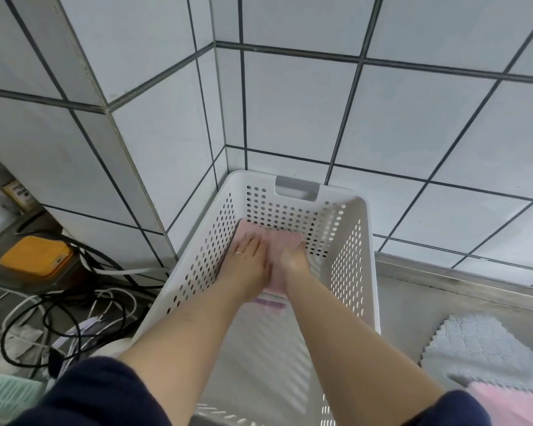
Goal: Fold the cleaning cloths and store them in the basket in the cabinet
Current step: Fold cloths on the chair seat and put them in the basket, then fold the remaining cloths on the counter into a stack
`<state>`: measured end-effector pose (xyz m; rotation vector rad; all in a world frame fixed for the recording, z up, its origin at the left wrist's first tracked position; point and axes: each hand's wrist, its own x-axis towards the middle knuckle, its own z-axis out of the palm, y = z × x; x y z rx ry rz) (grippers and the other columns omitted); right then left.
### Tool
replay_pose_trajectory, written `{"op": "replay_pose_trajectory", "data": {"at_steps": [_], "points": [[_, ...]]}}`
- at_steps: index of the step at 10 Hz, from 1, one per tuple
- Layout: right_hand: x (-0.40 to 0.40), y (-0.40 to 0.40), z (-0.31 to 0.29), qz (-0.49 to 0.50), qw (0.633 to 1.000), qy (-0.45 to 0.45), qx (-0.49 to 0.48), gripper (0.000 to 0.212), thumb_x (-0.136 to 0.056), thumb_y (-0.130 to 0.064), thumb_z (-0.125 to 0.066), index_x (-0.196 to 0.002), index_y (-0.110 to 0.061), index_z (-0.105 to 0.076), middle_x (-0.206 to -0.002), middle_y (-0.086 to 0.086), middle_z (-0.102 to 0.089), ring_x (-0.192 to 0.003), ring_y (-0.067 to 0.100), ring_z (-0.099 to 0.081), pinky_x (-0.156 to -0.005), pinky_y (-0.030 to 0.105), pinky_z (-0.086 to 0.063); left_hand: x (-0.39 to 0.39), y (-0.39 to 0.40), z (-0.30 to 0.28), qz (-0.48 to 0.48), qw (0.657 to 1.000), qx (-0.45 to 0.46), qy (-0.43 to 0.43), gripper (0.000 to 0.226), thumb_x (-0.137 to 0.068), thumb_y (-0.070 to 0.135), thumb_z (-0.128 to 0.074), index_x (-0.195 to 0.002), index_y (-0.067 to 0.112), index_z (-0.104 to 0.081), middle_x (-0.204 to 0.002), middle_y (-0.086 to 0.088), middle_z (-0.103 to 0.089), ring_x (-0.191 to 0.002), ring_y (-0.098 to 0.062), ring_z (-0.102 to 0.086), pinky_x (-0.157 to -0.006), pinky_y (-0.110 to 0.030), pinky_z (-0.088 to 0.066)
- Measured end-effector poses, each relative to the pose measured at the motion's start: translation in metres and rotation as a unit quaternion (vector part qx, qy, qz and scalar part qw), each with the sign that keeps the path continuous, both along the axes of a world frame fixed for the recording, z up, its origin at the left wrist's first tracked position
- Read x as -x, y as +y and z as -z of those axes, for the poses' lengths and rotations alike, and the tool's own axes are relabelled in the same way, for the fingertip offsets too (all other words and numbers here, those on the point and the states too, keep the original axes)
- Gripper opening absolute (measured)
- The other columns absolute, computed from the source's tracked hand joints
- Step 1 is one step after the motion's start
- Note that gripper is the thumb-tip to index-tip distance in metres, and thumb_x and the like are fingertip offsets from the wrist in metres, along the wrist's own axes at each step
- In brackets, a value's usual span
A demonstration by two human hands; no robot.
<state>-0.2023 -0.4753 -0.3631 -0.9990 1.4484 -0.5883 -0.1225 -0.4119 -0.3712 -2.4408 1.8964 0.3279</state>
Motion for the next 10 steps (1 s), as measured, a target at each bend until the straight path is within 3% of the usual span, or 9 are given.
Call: {"op": "replay_pose_trajectory", "data": {"at_steps": [1,2,3,4,5,6,7,8,10], "points": [[0.001,-0.003,-0.003,-0.027,0.998,0.017,-0.045,0.05,-0.102,-0.017,-0.021,-0.149,-0.003,-0.009,-0.153,0.014,-0.026,-0.136,0.031,-0.033,-0.105,0.034,-0.03,-0.005,0.003,-0.004,-0.037,0.999,-0.014,0.011,0.061,-0.101,0.038,-0.016,-0.15,0.005,-0.002,-0.159,-0.011,0.002,-0.146,-0.021,0.006,-0.119,-0.036,0.004],[0.005,0.002,-0.002,-0.041,0.996,0.043,-0.06,0.051,-0.101,-0.015,-0.019,-0.15,-0.006,-0.01,-0.153,0.012,-0.026,-0.137,0.03,-0.032,-0.111,0.036,-0.026,-0.006,0.002,-0.002,-0.031,0.999,-0.015,0.01,0.062,-0.101,0.039,-0.014,-0.15,0.004,0.0,-0.159,-0.012,0.003,-0.146,-0.022,0.006,-0.119,-0.035,0.005],[0.005,0.009,-0.007,-0.062,0.996,0.051,-0.023,0.05,-0.097,-0.013,-0.028,-0.147,-0.007,-0.021,-0.145,0.011,-0.039,-0.127,0.03,-0.043,-0.106,0.036,-0.036,-0.005,0.001,-0.004,-0.028,0.999,-0.033,0.016,0.062,-0.101,0.039,-0.016,-0.15,0.003,-0.001,-0.159,-0.013,0.002,-0.147,-0.023,0.004,-0.117,-0.034,0.005],[0.009,0.004,-0.013,-0.06,0.996,0.058,-0.015,0.043,-0.097,-0.011,-0.034,-0.139,0.001,-0.034,-0.137,0.018,-0.046,-0.123,0.033,-0.047,-0.1,0.035,-0.04,-0.008,-0.004,-0.018,-0.033,0.996,0.01,0.082,0.057,-0.101,0.031,-0.027,-0.148,0.002,-0.014,-0.157,-0.013,-0.012,-0.145,-0.026,-0.013,-0.117,-0.036,-0.013],[0.015,0.004,-0.028,-0.077,0.993,0.084,0.004,0.039,-0.097,-0.013,-0.04,-0.134,0.0,-0.041,-0.133,0.016,-0.051,-0.121,0.031,-0.05,-0.083,0.028,-0.047,-0.012,-0.001,-0.038,-0.026,0.99,0.046,0.13,0.045,-0.095,0.021,-0.039,-0.14,0.011,-0.038,-0.148,-0.009,-0.036,-0.134,-0.026,-0.037,-0.108,-0.038,-0.032],[0.023,0.024,-0.068,-0.045,0.998,0.008,0.037,0.036,-0.093,-0.012,-0.048,-0.127,-0.001,-0.049,-0.127,0.016,-0.056,-0.115,0.03,-0.055,-0.067,0.024,-0.045,-0.01,0.006,-0.059,-0.04,0.979,0.087,0.182,0.026,-0.09,0.02,-0.04,-0.107,0.017,-0.059,-0.112,-0.003,-0.064,-0.1,-0.021,-0.058,-0.087,-0.036,-0.048],[0.033,0.028,-0.084,-0.063,0.997,0.011,0.042,0.049,-0.094,-0.009,-0.041,-0.143,-0.008,-0.035,-0.14,0.009,-0.046,-0.124,0.028,-0.046,-0.09,0.03,-0.039,-0.001,0.016,-0.088,-0.078,0.953,0.113,0.27,0.03,-0.094,0.021,-0.047,-0.122,0.017,-0.058,-0.119,0.006,-0.061,-0.107,-0.014,-0.057,-0.091,-0.026,-0.04],[0.049,0.041,-0.107,-0.063,0.996,-0.004,0.07,0.05,-0.093,-0.01,-0.04,-0.143,-0.015,-0.037,-0.14,0.006,-0.044,-0.123,0.025,-0.043,-0.099,0.033,-0.038,0.005,0.03,-0.113,-0.095,0.926,0.133,0.341,0.038,-0.093,0.018,-0.052,-0.132,0.016,-0.052,-0.132,0.0,-0.057,-0.119,-0.014,-0.052,-0.1,-0.027,-0.037],[0.115,0.093,-0.154,-0.055,0.986,-0.053,0.151,0.039,-0.091,-0.015,-0.05,-0.129,-0.02,-0.053,-0.111,-0.001,-0.062,-0.098,0.015,-0.056,-0.096,0.043,-0.047,0.03,0.085,-0.159,-0.054,0.873,0.174,0.453,0.03,-0.093,0.03,-0.053,-0.123,0.031,-0.056,-0.123,0.01,-0.06,-0.107,-0.007,-0.057,-0.088,-0.029,-0.05]]}}
